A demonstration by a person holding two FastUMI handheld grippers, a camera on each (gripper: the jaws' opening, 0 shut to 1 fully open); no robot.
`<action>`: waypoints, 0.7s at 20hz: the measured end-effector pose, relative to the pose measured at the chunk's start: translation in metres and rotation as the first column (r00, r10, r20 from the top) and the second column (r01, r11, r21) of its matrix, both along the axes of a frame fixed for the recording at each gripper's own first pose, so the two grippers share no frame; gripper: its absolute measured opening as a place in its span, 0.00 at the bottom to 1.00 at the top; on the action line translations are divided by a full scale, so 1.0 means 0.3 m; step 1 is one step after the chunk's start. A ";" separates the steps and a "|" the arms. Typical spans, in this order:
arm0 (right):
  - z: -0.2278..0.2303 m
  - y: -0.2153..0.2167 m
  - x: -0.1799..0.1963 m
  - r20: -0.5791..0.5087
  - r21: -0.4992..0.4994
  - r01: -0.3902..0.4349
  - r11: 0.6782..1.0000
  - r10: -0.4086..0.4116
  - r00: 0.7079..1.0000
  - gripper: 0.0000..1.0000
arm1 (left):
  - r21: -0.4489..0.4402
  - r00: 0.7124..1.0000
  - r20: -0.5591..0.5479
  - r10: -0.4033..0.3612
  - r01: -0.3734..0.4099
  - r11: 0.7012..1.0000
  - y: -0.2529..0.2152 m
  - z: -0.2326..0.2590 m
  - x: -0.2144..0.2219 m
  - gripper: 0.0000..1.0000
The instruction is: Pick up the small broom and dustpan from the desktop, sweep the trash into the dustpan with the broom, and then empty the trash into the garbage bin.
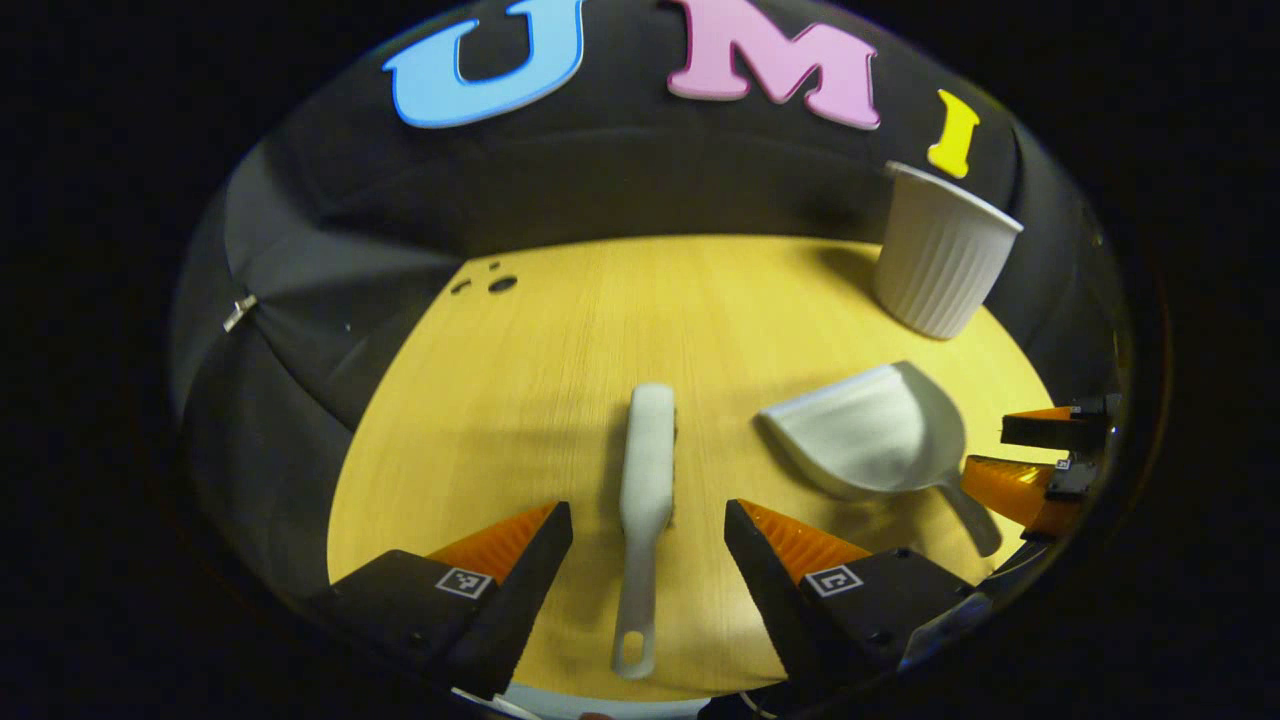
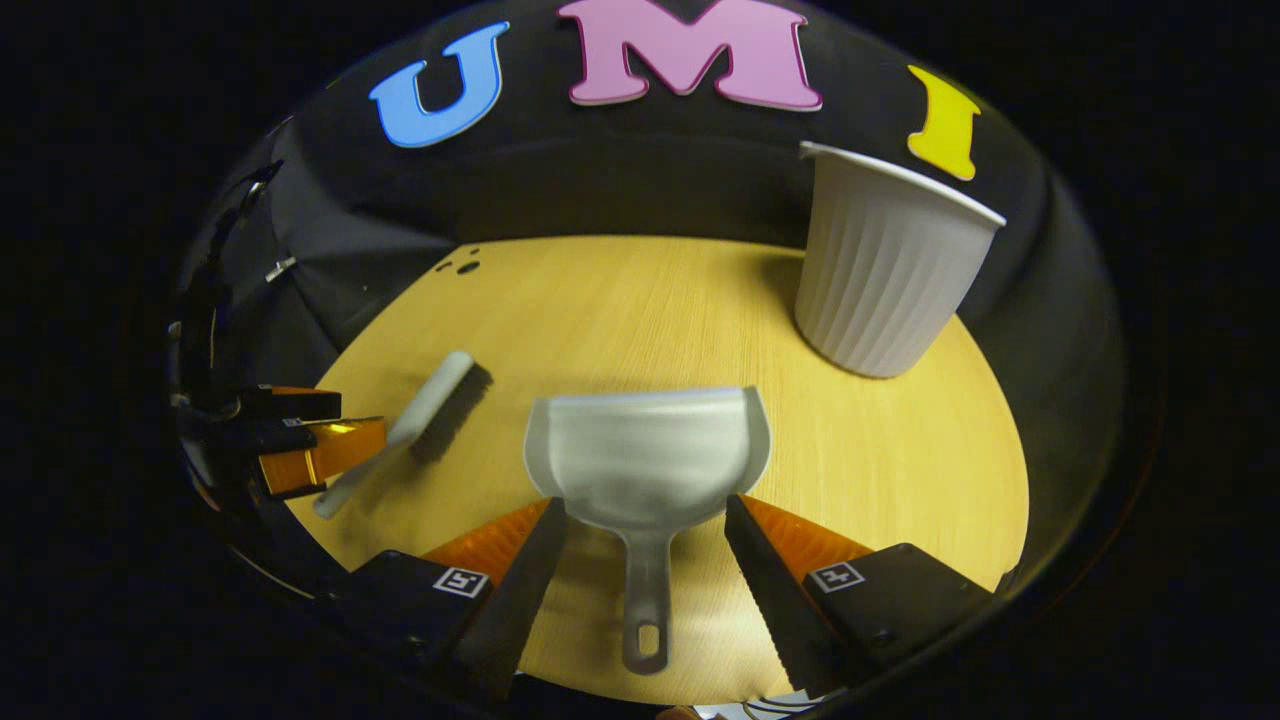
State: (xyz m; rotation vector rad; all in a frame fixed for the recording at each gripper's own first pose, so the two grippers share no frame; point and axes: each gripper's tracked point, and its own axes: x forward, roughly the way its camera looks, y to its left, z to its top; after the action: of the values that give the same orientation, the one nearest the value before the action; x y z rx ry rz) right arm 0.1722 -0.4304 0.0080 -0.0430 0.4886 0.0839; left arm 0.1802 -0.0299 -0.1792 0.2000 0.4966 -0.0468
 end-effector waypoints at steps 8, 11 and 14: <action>0.372 0.048 -0.202 0.352 0.012 0.004 1.000 -0.008 0.936 0.99 | -0.070 0.919 0.395 -0.006 0.037 0.997 -0.088 0.307 -0.375 0.98; 0.376 0.066 -0.326 0.388 0.012 -0.035 0.999 0.027 0.921 0.99 | -0.053 0.906 0.423 -0.030 0.058 0.997 -0.131 0.303 -0.496 0.98; 0.338 0.067 -0.422 0.387 0.041 -0.016 0.999 -0.001 0.922 0.99 | -0.036 0.893 0.446 -0.057 0.081 0.996 -0.157 0.312 -0.584 0.98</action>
State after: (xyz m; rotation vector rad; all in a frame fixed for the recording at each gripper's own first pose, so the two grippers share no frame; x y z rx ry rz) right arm 0.0456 -0.4103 0.1095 -0.0181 0.0892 0.0907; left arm 0.0049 -0.0769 -0.0857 0.1689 0.0285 -0.0815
